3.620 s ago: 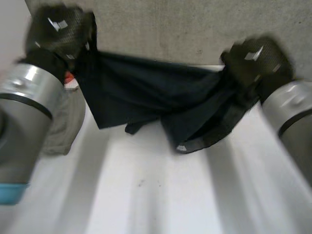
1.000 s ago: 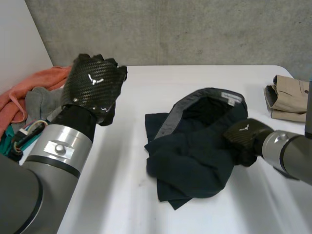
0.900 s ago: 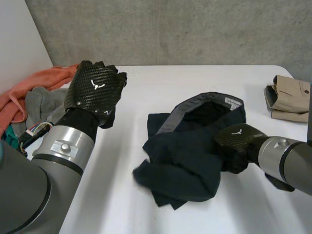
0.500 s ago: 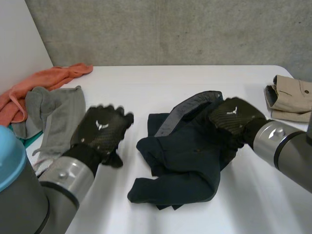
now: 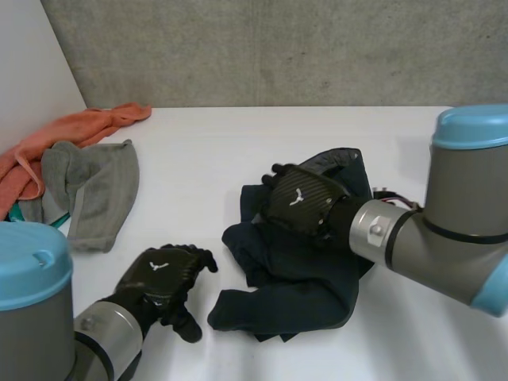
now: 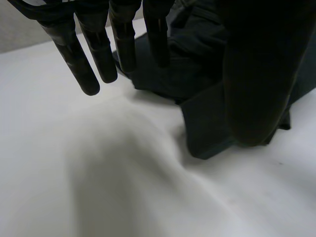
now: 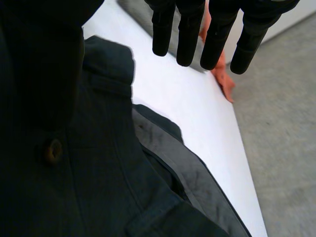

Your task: Fold the laundry.

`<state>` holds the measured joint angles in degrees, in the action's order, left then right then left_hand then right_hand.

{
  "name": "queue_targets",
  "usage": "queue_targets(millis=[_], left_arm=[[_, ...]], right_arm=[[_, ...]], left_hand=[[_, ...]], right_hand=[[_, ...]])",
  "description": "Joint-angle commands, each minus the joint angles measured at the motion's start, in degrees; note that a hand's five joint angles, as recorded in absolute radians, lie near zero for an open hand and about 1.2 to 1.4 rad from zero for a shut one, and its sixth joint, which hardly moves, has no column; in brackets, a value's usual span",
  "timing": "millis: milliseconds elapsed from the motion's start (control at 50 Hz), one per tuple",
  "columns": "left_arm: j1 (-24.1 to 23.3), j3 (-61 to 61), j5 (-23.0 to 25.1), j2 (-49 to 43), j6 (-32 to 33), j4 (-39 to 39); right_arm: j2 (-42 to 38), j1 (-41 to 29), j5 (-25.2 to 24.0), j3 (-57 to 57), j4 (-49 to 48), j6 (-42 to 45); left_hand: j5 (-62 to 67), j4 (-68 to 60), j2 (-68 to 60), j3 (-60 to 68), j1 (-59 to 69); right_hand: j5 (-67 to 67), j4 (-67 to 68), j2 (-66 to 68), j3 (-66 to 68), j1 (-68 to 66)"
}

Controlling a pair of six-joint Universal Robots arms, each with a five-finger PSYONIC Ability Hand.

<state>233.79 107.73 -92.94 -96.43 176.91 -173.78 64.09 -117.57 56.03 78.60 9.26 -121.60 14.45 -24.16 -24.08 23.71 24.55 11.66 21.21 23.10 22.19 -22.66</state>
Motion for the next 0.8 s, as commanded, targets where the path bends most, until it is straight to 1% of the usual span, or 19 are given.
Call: queue_targets(millis=[20,60,180,240,260,280,300,320,360,380,400,440,580,600,660,680,740,760,800], left_arm=[[-1.7,-1.6,1.5,-5.4,-1.4,-1.6],[-3.0,-2.7,1.4,-7.4,-1.4,-2.7],[-3.8,-4.6,0.8,-12.7,-1.5,-3.8],[-4.0,-5.6,-0.5,-14.2,-1.5,-4.4],[-4.3,-6.0,-1.5,-14.7,-1.5,-4.6],[-4.5,-6.1,-2.0,-14.8,-1.5,-4.8],[-4.7,-6.3,-2.5,-15.0,-1.4,-5.0],[-5.1,-6.7,-3.9,-15.4,-1.4,-5.3],[-5.4,-7.1,-5.6,-15.4,-1.4,-5.8],[-5.5,-7.4,-6.5,-15.1,-1.4,-6.0],[-5.7,-7.7,-8.0,-14.7,-1.4,-6.3],[-5.7,-8.1,-9.4,-14.5,-1.0,-6.4],[-5.5,-11.3,-10.6,-9.3,-0.2,-5.8],[-5.5,-11.8,-10.6,-8.4,-0.1,-5.8],[-5.1,-13.7,-10.6,-4.6,1.9,-5.8],[-4.5,-14.6,-10.6,-2.8,3.5,-5.8],[-1.9,-16.3,-10.4,0.4,6.9,-5.9],[-1.2,-16.8,-10.4,1.1,8.2,-6.0],[0.7,-18.5,-10.1,3.3,12.7,-6.0]], right_arm=[[-5.8,-1.5,-2.0,-2.7,-0.3,4.0],[-7.1,-1.7,-3.3,-3.0,-0.8,5.1],[-9.2,-2.1,-4.4,-3.1,-3.3,6.0],[-10.3,-2.8,-4.4,-3.2,-4.2,6.0],[-11.1,-2.8,-4.4,-3.4,-4.7,6.0],[-11.5,-2.8,-4.4,-3.6,-4.8,6.0],[-12.2,-2.9,-4.1,-4.1,-5.0,6.0],[-12.6,-2.9,-3.9,-4.5,-5.1,6.0],[-13.3,-2.9,-3.6,-5.4,-5.4,5.9],[-13.9,-2.8,-3.1,-6.6,-5.6,5.7],[-14.1,-2.8,-2.7,-7.1,-5.8,5.7],[-14.3,-2.8,-1.6,-7.8,-6.1,5.4],[-12.0,-2.9,6.8,-9.9,-9.2,1.8],[-9.8,-2.8,9.2,-10.2,-10.7,-0.4],[-5.7,-2.1,13.6,-10.2,-12.8,-4.5],[-2.6,-1.6,16.3,-10.0,-13.3,-7.2],[2.3,-0.4,19.4,-9.1,-13.4,-9.7],[5.8,0.7,20.9,-8.5,-13.4,-10.3],[9.2,2.0,22.2,-7.6,-13.1,-10.5]], left_hand=[[6.6,-6.9,-7.0,7.4,6.5],[8.8,-9.1,-9.2,9.5,8.7],[16.0,-16.3,-16.4,16.8,15.9],[26.6,-26.9,-27.0,27.4,26.5],[34.0,-34.3,-34.3,34.7,33.9],[37.7,-38.0,-38.1,38.4,37.6],[41.9,-42.2,-42.3,42.6,41.8],[52.8,-53.1,-53.1,53.5,52.7],[55.6,-55.8,-55.9,56.3,55.5],[55.6,-55.8,-55.9,56.3,55.5],[55.6,-55.8,-55.9,56.3,55.5],[55.6,-55.8,-55.9,56.3,55.5],[55.6,-55.8,-55.9,56.3,55.5],[55.6,-55.8,-55.9,56.3,55.5],[55.6,-55.8,-55.9,56.3,55.5],[55.6,-55.8,-55.9,56.3,55.5],[55.6,-55.8,-55.9,56.3,55.5],[55.6,-55.8,-55.9,56.3,55.5],[55.6,-55.8,-55.9,56.3,55.5]], right_hand=[[4.1,4.5,2.6,3.5,-3.1],[4.1,4.5,2.6,3.5,-3.1],[4.1,4.5,2.6,3.5,-3.1],[6.4,6.9,5.0,5.9,-5.4],[10.4,10.9,9.0,9.9,-9.4],[13.8,14.2,12.4,13.3,-12.8],[22.5,22.9,21.0,21.9,-21.5],[28.1,28.5,26.6,27.5,-27.1],[40.8,41.3,39.4,40.3,-39.8],[56.7,57.2,55.3,56.2,-55.7],[58.3,58.8,56.9,57.8,-57.3],[58.3,58.8,56.9,57.8,-57.3],[58.3,58.8,56.9,57.8,-57.3],[58.3,58.8,56.9,57.8,-57.3],[58.3,58.8,56.9,57.8,-57.3],[58.3,58.8,56.9,57.8,-57.3],[58.3,58.8,56.9,57.8,-57.3],[58.3,58.8,56.9,57.8,-57.3],[58.3,58.8,56.9,57.8,-57.3]])
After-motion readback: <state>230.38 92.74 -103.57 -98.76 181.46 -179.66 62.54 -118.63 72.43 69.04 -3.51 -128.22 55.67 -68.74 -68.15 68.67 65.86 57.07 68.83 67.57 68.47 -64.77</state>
